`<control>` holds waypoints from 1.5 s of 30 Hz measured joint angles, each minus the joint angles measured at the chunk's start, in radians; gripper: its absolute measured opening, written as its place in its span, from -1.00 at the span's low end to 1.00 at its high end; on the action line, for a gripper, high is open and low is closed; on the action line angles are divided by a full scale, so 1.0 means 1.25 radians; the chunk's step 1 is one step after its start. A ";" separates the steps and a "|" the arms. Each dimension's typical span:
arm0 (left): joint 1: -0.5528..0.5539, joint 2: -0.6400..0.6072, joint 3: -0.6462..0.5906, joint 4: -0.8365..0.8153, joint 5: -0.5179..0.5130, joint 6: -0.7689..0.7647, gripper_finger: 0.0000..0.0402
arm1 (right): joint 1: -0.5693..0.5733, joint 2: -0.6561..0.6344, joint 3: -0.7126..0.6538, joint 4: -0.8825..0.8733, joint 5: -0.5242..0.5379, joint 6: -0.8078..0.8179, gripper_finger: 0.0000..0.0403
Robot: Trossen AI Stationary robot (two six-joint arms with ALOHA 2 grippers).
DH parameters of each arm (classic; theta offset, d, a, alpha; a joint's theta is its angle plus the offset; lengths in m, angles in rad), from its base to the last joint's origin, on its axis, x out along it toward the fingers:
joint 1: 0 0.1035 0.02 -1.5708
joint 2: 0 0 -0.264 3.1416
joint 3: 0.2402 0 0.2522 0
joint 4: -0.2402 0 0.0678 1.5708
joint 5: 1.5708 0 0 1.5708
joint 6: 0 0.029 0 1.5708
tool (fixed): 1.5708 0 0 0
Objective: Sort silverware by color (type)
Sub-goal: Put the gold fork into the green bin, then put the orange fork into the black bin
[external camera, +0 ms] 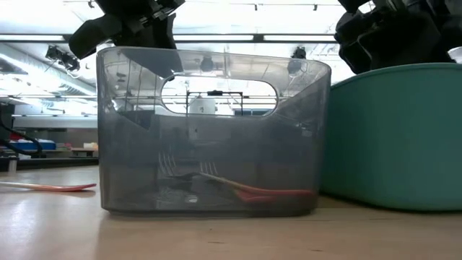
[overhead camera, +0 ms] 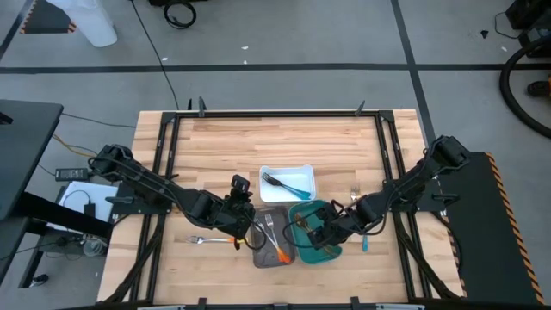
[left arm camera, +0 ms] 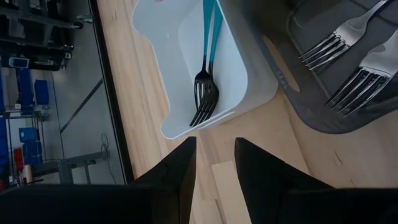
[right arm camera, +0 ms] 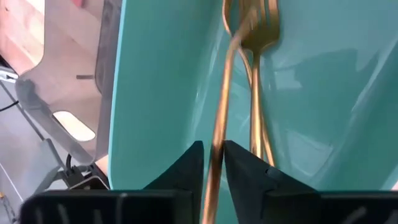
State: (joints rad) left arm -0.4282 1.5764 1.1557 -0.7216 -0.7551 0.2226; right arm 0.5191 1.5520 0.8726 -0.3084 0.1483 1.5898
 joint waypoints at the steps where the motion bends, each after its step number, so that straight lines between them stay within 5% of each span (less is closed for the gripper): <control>1: 0.000 0.000 0.000 0.000 0.000 0.000 -0.41 | -0.001 0.000 0.000 0.000 0.004 0.000 -0.58; 10: -0.001 0.000 0.000 0.000 0.006 0.000 -0.41 | -0.021 -0.015 0.011 0.002 -0.069 -0.043 -0.47; 20: 0.000 0.000 0.000 0.008 0.208 0.019 -0.41 | -0.021 -0.112 0.012 -0.200 -0.077 -0.019 -0.50; 32: 0.000 0.000 0.000 0.010 0.208 0.019 -0.41 | -0.030 -0.132 -0.006 -0.498 -0.077 0.012 -0.50; 45: 0.000 0.000 0.000 0.015 0.208 0.020 -0.41 | -0.117 -0.132 -0.134 -0.462 -0.096 -0.015 -0.50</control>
State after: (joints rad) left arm -0.4282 1.5764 1.1557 -0.7029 -0.4946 0.2470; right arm 0.3724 1.3876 0.7051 -0.8864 0.0282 1.5713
